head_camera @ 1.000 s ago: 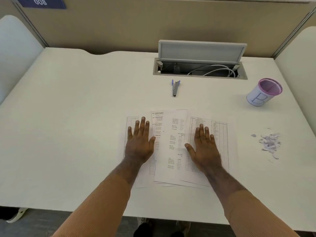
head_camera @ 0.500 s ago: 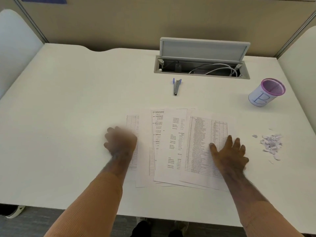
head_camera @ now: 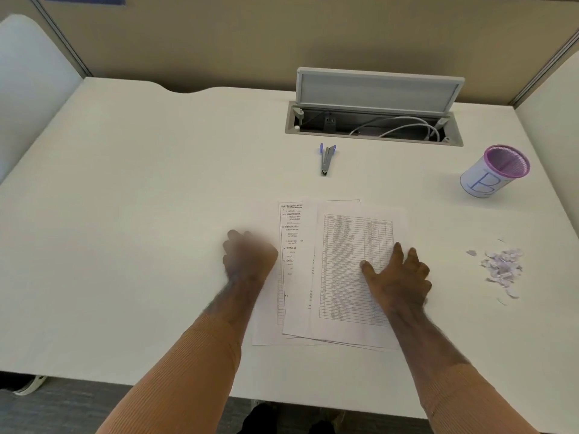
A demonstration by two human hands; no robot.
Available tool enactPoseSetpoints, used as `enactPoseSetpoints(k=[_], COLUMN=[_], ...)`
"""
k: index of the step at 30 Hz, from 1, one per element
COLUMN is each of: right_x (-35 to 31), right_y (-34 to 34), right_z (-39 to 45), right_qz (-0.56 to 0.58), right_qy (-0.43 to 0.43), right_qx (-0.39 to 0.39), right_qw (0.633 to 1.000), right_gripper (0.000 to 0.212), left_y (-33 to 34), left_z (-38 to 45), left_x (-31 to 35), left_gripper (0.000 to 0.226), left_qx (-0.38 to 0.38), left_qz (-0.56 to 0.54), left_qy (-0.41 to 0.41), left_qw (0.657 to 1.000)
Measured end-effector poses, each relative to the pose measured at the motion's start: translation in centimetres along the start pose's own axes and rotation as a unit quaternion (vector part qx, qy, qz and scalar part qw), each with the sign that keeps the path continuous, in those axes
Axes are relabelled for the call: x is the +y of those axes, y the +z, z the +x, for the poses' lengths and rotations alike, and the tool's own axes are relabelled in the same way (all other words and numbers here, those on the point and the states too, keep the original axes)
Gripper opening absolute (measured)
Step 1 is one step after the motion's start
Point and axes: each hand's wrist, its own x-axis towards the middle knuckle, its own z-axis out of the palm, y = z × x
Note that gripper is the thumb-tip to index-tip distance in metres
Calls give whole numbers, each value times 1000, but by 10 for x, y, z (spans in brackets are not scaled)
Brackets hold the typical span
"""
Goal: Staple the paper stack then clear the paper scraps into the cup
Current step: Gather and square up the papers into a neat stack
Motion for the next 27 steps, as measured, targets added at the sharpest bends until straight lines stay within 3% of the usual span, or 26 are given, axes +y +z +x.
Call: enactPoseSetpoints(k=[9, 14, 18, 27], right_x=[-35, -32, -32, -58], right_y=[-1, -7, -12, -22], right_z=[-11, -8, -7, -7], right_qz=[38, 47, 69, 98], right_qy=[-37, -2, 28, 42], right_qx=[-15, -14, -36, -96], right_qw=[998, 999, 997, 990], right_gripper=[91, 90, 93, 95], left_y=[4, 6, 13, 11], left_z=[-11, -18, -22, -18], left_x=[30, 30, 30, 41], left_gripper=[47, 25, 38, 30], left_qx=[-97, -58, -59, -125], left_qz=[-92, -83, -78, -122], left_qy=[-9, -35, -26, -19], left_qw=[991, 994, 995, 984])
